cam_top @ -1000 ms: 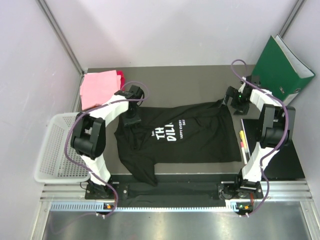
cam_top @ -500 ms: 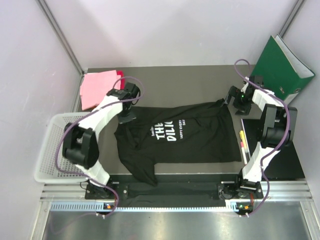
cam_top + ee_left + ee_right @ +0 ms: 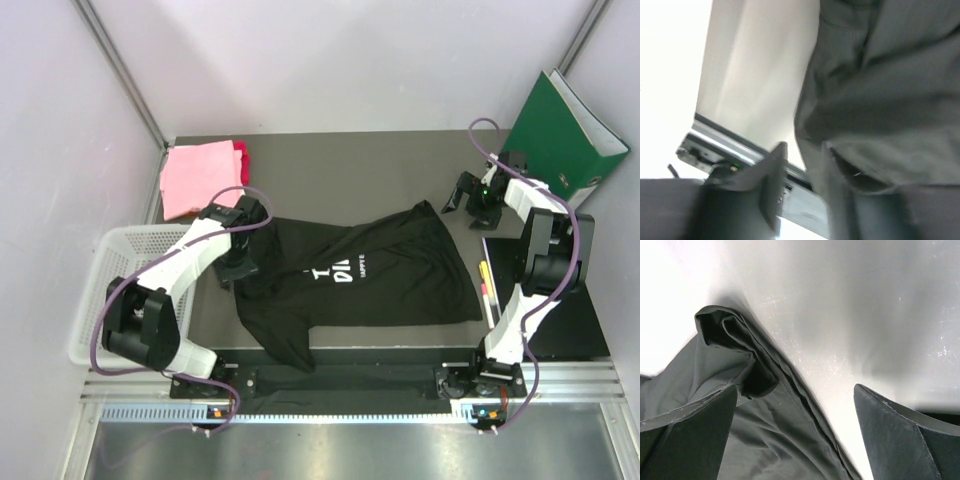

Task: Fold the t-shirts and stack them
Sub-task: Fold the flattened tshirt in 1/3 of the way

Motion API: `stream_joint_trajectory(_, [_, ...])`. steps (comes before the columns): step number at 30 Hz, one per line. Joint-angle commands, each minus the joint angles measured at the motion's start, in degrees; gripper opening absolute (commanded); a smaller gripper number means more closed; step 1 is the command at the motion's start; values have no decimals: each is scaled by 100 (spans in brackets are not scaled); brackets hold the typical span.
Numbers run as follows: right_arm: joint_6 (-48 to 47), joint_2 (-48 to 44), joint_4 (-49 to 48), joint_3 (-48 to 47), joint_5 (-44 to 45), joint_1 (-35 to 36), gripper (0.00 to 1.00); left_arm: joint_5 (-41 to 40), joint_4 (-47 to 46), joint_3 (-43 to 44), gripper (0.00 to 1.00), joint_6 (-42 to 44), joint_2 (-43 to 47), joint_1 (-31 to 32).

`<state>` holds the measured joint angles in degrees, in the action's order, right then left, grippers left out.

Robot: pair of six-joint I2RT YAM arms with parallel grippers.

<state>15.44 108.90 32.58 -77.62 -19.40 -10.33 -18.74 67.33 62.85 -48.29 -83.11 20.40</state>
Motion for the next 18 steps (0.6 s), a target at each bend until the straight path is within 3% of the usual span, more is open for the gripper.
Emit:
stream_joint_trajectory(1, [-6, -45, -234, -25, -90, -66, 99, 47, 52, 87, 85, 48, 277, 60])
stream_joint_trajectory(3, [20, -9, -322, 2, -169, -57, 100, -146, -78, 253, 98, 92, 418, 60])
stream_joint_trajectory(8, [47, 131, -550, -33, -442, 39, 98, -604, -808, 639, 98, 522, 244, 25])
stream_joint_trajectory(13, [152, 324, -840, -165, -617, 250, 92, -736, -1081, 1447, 98, 663, -1003, -71])
stream_joint_trajectory(18, [275, 465, -815, -358, -960, 347, 76, -806, -1003, 2257, 98, 716, -2119, -116])
